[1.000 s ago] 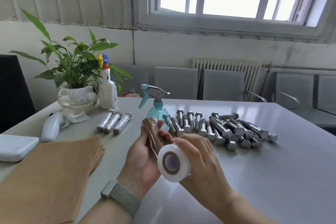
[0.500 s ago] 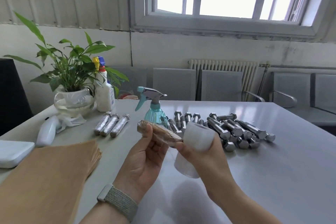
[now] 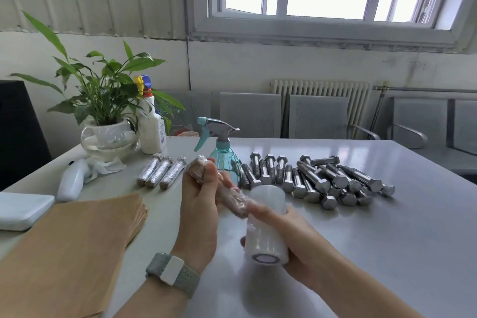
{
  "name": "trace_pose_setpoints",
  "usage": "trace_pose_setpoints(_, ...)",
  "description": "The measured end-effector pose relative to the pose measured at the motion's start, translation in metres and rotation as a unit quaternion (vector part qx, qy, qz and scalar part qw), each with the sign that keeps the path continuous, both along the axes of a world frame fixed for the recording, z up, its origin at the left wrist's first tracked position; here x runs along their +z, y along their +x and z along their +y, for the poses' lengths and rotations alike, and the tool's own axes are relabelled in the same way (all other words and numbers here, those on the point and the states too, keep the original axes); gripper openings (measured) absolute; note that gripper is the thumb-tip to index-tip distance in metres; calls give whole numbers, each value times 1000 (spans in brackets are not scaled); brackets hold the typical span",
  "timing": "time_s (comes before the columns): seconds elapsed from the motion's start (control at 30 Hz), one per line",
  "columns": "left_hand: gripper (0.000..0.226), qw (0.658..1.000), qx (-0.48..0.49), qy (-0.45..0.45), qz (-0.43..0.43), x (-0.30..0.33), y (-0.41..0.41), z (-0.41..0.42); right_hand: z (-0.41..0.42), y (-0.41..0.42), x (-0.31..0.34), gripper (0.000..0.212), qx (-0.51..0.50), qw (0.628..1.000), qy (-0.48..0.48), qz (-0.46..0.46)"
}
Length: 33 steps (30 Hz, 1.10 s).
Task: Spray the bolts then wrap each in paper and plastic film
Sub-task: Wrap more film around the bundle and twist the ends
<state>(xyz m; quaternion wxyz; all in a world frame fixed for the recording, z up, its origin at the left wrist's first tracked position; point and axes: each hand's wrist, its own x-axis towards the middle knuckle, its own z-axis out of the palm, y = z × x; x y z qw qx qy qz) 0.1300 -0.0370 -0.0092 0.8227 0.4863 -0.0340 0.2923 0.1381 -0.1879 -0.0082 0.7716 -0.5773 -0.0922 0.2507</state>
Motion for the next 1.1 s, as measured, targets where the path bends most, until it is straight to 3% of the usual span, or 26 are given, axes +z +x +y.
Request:
trace_pose_setpoints(0.07, 19, 1000, 12, 9, -5, -1, 1, -1, 3, -5, -2, 35, 38, 999, -6, -1)
trace_pose_setpoints(0.1, 21, 1000, 15, 5, -10, 0, 1, -3, 5, -8, -3, 36, 44, 999, -14, 4)
trace_pose_setpoints(0.2, 34, 999, 23, -24, -15, 5, -2, -4, 7, -11, -3, 69, 25, 999, -35, 28)
trace_pose_setpoints(0.3, 55, 999, 7, -39, 7, 7, -5, -4, 6, -12, 0, 78, 29, 998, -44, 29)
trace_pose_setpoints(0.57, 64, 994, -16, 57, 90, 6, -6, 3, -9, -3, 3, 72, 80, 993, -65, 51)
trace_pose_setpoints(0.8, 73, 965, -60, 187, 175, 1, -6, 5, -28, 14, 14, 67, 52, 990, -127, -33)
trace_pose_setpoints(0.97, 70, 941, -92, 276, 174, 2, -11, -8, -32, 20, 14, 77, 37, 975, -201, -88)
trace_pose_setpoints(1.03, 68, 937, -97, 293, 166, 1, -12, -12, -35, 22, 14, 81, 38, 976, -203, -71)
trace_pose_setpoints(1.1, 67, 935, -105, 296, 165, 0, -13, -13, -38, 25, 15, 70, 53, 981, -185, -18)
